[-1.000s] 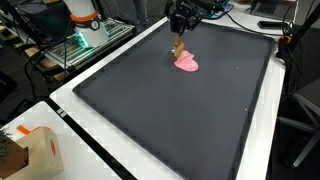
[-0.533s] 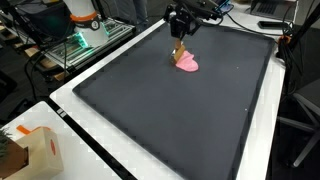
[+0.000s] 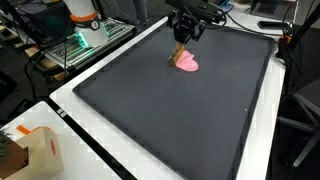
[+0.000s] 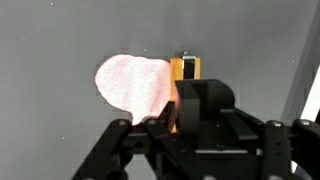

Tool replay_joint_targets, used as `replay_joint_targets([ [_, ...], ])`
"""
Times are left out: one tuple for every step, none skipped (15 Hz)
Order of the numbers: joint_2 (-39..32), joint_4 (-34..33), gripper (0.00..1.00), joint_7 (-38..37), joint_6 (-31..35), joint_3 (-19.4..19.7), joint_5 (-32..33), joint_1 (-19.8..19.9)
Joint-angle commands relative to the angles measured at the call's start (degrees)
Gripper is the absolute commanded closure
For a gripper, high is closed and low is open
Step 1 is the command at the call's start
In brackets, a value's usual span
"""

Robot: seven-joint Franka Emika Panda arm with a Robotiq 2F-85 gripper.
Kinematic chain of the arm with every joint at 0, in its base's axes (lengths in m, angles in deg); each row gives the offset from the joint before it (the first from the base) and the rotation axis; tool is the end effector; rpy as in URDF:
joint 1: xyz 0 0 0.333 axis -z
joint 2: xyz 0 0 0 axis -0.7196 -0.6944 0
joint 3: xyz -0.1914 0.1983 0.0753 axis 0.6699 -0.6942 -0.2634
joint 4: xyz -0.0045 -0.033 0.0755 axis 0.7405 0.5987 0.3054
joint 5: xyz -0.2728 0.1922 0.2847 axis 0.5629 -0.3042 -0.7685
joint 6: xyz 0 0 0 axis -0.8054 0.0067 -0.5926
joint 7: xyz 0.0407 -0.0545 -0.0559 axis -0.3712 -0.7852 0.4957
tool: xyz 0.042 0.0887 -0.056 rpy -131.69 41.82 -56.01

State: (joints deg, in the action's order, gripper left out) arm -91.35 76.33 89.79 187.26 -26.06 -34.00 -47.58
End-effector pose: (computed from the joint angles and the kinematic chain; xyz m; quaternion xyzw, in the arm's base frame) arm 0.5953 0.0908 0.2364 -0.6472 -0.7540 0.0984 0.0540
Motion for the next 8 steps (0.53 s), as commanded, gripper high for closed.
replay_joint_targets([
  [-0.13, 1.64, 0.75, 0.27, 4.21, 0.17, -1.85, 0.69],
  [0.00, 1.76, 0.75, -0.01, 5.06, 0.19, -2.38, 0.81],
  [0.14, 1.90, 0.75, -0.16, 5.95, 0.20, -2.78, 0.92],
  [0.17, 1.90, 0.75, -0.22, 6.54, 0.23, -3.00, 0.96],
  [0.20, 1.80, 0.75, -0.47, 7.12, 0.29, -3.04, 0.95],
  [0.22, 1.76, 0.75, -0.80, 7.55, 0.36, -2.85, 0.89],
  [0.16, 1.65, 0.75, -0.92, 7.69, 0.35, -2.65, 0.84],
  [0.04, 1.54, 0.75, -0.97, 7.72, 0.30, -2.48, 0.80],
])
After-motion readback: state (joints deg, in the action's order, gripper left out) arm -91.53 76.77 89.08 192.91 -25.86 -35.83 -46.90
